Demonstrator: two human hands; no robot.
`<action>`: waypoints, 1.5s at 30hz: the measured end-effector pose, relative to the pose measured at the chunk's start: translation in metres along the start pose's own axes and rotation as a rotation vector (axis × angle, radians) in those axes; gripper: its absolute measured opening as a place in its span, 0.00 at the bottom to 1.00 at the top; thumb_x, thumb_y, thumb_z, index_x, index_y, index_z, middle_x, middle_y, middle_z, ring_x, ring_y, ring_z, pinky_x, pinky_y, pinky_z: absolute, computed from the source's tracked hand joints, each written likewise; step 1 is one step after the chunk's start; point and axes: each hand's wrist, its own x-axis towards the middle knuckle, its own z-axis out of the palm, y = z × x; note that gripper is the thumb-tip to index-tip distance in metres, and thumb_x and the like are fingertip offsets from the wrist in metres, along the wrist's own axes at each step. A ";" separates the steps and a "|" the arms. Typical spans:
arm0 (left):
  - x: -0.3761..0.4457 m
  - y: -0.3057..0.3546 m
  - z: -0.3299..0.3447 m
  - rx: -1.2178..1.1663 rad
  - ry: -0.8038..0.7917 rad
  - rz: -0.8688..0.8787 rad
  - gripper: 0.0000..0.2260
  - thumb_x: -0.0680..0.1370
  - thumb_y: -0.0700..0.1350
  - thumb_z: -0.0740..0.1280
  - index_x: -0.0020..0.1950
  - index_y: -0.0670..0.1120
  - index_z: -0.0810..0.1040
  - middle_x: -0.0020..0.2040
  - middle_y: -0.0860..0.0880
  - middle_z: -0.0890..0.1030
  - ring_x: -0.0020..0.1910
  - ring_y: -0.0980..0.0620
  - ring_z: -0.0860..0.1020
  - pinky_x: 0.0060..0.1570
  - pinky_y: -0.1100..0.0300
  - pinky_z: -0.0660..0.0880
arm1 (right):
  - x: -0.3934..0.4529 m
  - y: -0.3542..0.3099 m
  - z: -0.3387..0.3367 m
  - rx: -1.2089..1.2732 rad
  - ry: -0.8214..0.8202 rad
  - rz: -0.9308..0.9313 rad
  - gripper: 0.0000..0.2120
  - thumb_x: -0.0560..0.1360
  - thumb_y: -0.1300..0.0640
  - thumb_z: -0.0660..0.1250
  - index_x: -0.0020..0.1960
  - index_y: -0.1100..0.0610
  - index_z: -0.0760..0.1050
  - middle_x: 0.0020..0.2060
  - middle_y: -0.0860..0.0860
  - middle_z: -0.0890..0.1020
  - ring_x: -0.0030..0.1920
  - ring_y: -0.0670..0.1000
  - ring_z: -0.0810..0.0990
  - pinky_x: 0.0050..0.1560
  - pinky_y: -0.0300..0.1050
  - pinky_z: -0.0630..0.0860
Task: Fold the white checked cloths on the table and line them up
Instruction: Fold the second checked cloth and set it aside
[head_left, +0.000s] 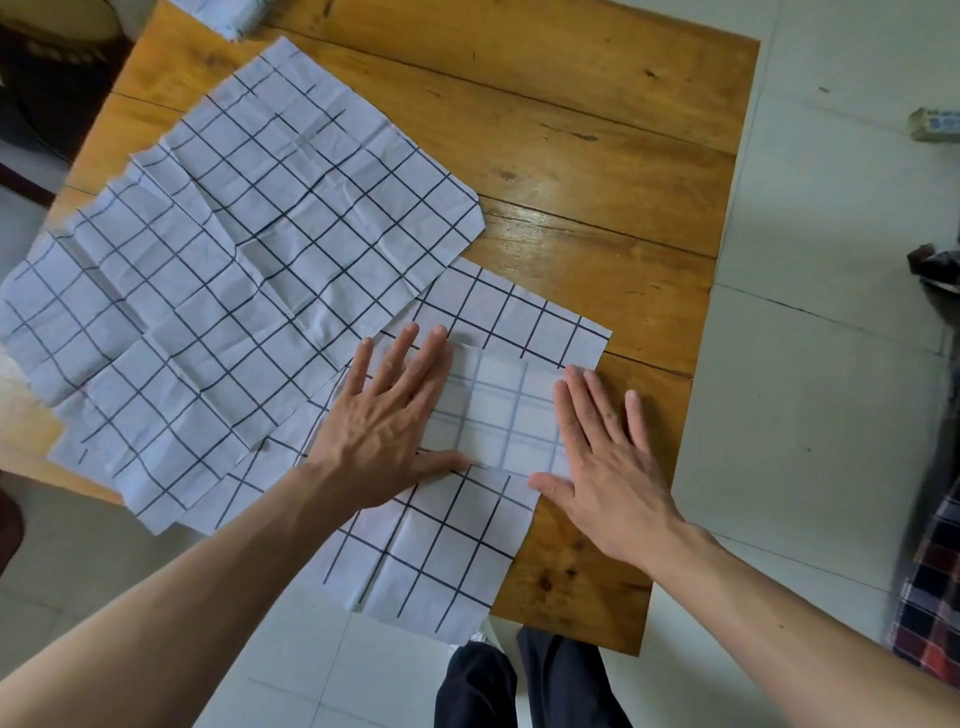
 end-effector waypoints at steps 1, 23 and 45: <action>-0.002 -0.001 -0.001 0.020 0.018 0.021 0.48 0.75 0.78 0.47 0.83 0.45 0.46 0.83 0.46 0.39 0.81 0.44 0.38 0.78 0.37 0.48 | -0.002 0.001 0.000 -0.008 0.001 -0.007 0.44 0.78 0.30 0.41 0.80 0.60 0.37 0.80 0.57 0.40 0.80 0.55 0.38 0.77 0.62 0.44; -0.004 0.020 -0.030 0.087 0.015 0.131 0.35 0.68 0.53 0.74 0.72 0.46 0.68 0.72 0.44 0.68 0.67 0.43 0.71 0.70 0.43 0.63 | -0.008 -0.017 -0.009 0.270 0.094 -0.098 0.41 0.75 0.38 0.67 0.79 0.59 0.58 0.79 0.51 0.58 0.79 0.50 0.53 0.77 0.50 0.60; -0.051 0.023 -0.119 -0.768 0.375 -0.207 0.02 0.78 0.43 0.69 0.47 0.50 0.79 0.43 0.58 0.79 0.47 0.60 0.77 0.45 0.71 0.71 | -0.021 0.001 -0.096 0.848 0.355 -0.027 0.03 0.75 0.59 0.73 0.48 0.54 0.80 0.41 0.42 0.78 0.44 0.45 0.78 0.41 0.34 0.72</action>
